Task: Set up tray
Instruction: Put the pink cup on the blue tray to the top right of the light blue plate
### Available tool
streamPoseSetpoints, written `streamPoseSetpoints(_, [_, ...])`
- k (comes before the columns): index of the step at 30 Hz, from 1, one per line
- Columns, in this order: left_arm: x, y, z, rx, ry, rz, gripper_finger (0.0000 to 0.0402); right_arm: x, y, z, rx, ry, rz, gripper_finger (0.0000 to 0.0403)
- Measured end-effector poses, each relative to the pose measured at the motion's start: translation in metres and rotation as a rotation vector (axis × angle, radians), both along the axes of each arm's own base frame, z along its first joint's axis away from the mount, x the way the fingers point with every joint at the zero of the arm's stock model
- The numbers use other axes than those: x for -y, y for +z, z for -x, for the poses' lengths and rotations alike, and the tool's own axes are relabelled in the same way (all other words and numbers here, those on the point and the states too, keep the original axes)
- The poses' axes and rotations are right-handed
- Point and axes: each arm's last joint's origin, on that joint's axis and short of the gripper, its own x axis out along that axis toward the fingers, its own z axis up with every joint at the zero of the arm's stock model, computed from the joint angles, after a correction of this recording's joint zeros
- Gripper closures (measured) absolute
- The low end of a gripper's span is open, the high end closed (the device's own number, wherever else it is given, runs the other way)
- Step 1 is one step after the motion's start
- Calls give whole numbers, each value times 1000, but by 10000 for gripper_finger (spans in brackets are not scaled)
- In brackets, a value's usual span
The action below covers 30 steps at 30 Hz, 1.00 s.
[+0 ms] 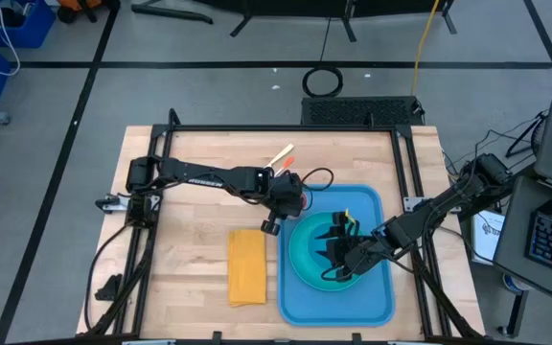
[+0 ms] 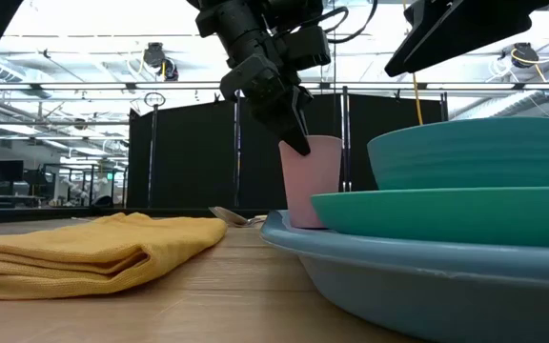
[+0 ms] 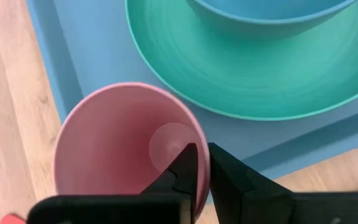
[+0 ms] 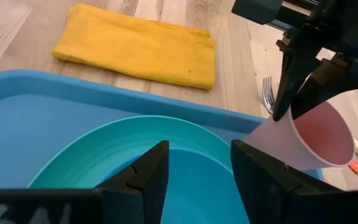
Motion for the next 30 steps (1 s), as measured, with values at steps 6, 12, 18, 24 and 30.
streamPoseSetpoints(6, [2, 0, 0, 3, 2, 0, 355, 0, 0, 0, 0, -1, -1, 238])
streamPoseSetpoints(12, [1, 0, -1, 7, 32, -13, 355, 0, 0, 0, 0, -1, -2, 238])
streamPoseSetpoints(18, [1, 4, 0, 19, 51, -22, 355, 0, 0, 0, 0, -1, -3, 238])
streamPoseSetpoints(24, [1, 4, 0, 13, 71, -11, 354, 0, 0, 0, 0, -1, -3, 238])
streamPoseSetpoints(30, [1, 4, 0, 14, 71, -11, 354, 0, 0, 0, 0, -1, -3, 238])
